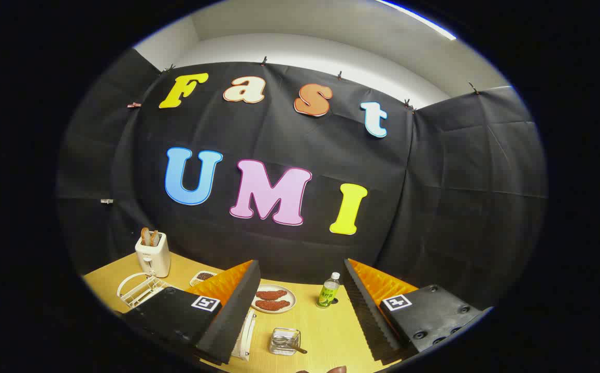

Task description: Take the plate from the dish rack, then take the spoon from the basket and place it into the plate.

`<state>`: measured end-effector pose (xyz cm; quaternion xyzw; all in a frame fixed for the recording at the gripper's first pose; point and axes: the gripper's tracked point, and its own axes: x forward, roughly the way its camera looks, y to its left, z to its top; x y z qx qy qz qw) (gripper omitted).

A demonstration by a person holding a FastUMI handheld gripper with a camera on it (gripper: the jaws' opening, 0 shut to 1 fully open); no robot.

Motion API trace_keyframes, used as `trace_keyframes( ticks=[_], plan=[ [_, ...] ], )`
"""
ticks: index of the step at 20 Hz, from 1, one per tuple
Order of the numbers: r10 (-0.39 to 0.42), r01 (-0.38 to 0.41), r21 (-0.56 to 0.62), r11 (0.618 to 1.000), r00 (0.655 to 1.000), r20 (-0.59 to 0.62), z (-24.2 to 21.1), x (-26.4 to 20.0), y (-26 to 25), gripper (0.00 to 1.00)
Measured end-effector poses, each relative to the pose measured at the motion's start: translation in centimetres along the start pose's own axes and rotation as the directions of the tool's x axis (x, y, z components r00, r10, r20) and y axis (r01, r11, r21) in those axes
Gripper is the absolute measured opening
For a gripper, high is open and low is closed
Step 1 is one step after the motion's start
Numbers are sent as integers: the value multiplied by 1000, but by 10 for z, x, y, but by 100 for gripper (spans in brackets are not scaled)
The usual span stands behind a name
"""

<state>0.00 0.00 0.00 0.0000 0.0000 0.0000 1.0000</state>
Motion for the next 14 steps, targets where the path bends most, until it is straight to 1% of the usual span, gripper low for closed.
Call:
trace_keyframes(
  ticks=[14],
  plan=[
    [14, -14, 6, 1000, 1000, -12, 0, -5, 4, 97]
  ],
)
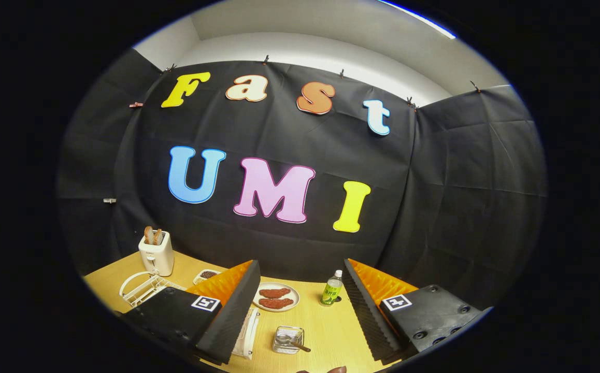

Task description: Take the plate from the dish rack, then take the spoon from the basket and place it into the plate.

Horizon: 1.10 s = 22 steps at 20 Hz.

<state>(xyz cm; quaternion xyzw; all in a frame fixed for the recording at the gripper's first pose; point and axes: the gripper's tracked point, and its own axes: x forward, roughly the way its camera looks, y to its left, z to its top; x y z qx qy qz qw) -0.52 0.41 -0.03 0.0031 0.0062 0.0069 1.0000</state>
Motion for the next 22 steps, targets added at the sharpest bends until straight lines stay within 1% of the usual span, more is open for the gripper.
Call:
trace_keyframes(
  ticks=[4, 8, 10, 13, 15, 17, 22],
  plan=[
    [7, -7, -1, 1000, 1000, 0, 1, 0, 3, 97],
    [38, -38, 22, 999, 999, -22, -3, 1, 14, 97],
    [60, -59, 27, 998, 997, -50, -10, 5, 20, 97],
    [121, -119, 30, 992, 984, -128, -31, 16, 39, 97],
    [166, -157, 59, 986, 965, -204, -50, 24, 52, 98],
    [211, -186, 111, 976, 932, -296, -73, 30, 67, 98],
    [292, -199, 234, 952, 826, -483, -133, 55, 97, 98]
  ],
)
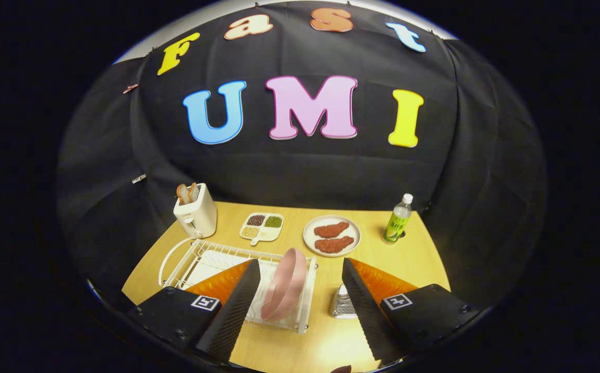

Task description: Take the plate from the dish rack, then take the spoon from the basket and place it into the plate.

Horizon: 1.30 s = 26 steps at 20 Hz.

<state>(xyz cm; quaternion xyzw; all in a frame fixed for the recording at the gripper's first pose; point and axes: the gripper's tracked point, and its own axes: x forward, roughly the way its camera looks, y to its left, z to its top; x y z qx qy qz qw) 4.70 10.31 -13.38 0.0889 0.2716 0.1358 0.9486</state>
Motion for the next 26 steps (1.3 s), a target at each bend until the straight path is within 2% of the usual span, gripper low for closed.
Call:
trace_keyframes(
  ticks=[3, 7, 10, 13, 14, 16, 19, 21, 22, 26],
  plan=[
    [7, -7, -1, 1000, 991, -134, -37, 37, 0, 98],
    [13, -10, 13, 1000, 962, -272, -67, 78, 2, 98],
    [-10, 15, 12, 1000, 935, -355, -88, 105, -3, 98],
    [5, 21, 60, 998, 912, -410, -98, 126, 0, 94],
    [14, 25, 83, 996, 901, -433, -103, 130, 2, 86],
    [26, 37, 122, 992, 878, -477, -113, 136, 5, 79],
    [-17, 96, 131, 987, 866, -501, -116, 142, -2, 64],
    [-59, 149, 130, 980, 848, -526, -117, 142, -9, 46],
    [-74, 173, 135, 976, 838, -540, -117, 139, -10, 33],
    [-123, 215, 107, 971, 828, -548, -115, 136, -8, 30]
  ],
)
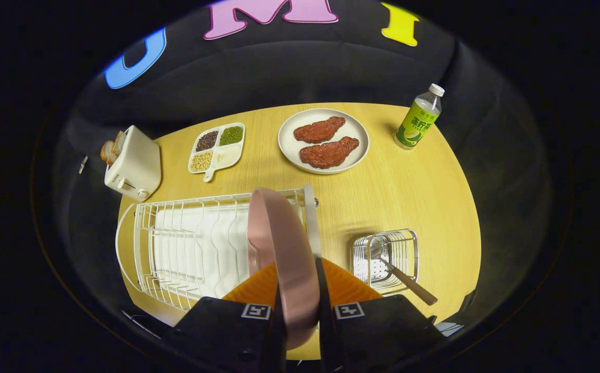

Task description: Take the plate from the dish rack, then take the spoon from the basket and place it into the plate.

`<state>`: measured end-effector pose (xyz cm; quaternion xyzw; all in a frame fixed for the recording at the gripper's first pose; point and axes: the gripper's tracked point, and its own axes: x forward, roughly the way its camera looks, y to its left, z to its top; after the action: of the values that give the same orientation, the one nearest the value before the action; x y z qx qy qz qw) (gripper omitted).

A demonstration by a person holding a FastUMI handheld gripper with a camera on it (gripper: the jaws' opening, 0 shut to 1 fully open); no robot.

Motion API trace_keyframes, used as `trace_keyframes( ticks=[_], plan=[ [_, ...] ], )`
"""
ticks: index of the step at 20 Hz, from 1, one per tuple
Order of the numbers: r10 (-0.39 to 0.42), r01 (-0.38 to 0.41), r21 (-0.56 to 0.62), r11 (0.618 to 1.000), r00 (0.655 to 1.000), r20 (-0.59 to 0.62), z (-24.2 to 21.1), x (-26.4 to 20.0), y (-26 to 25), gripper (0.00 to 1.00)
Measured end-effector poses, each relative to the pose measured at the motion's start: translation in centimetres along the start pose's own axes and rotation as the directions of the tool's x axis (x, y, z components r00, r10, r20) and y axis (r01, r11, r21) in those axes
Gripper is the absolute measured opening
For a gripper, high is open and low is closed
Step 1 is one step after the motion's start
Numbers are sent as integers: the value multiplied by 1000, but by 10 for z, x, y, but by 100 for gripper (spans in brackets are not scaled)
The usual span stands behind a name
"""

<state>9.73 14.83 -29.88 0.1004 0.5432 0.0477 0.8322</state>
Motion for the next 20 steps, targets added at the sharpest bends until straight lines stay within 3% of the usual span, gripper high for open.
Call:
trace_keyframes(
  ticks=[6, 13, 15, 20],
  plan=[
    [-129, 132, -78, 988, 991, 38, 8, -14, 10, 30],
    [-262, 299, -257, 919, 950, 170, 38, -37, 16, 30],
    [-246, 288, -251, 924, 951, 185, 41, -45, 17, 30],
    [-75, 107, -153, 982, 977, 200, 33, -87, 27, 30]
  ],
)
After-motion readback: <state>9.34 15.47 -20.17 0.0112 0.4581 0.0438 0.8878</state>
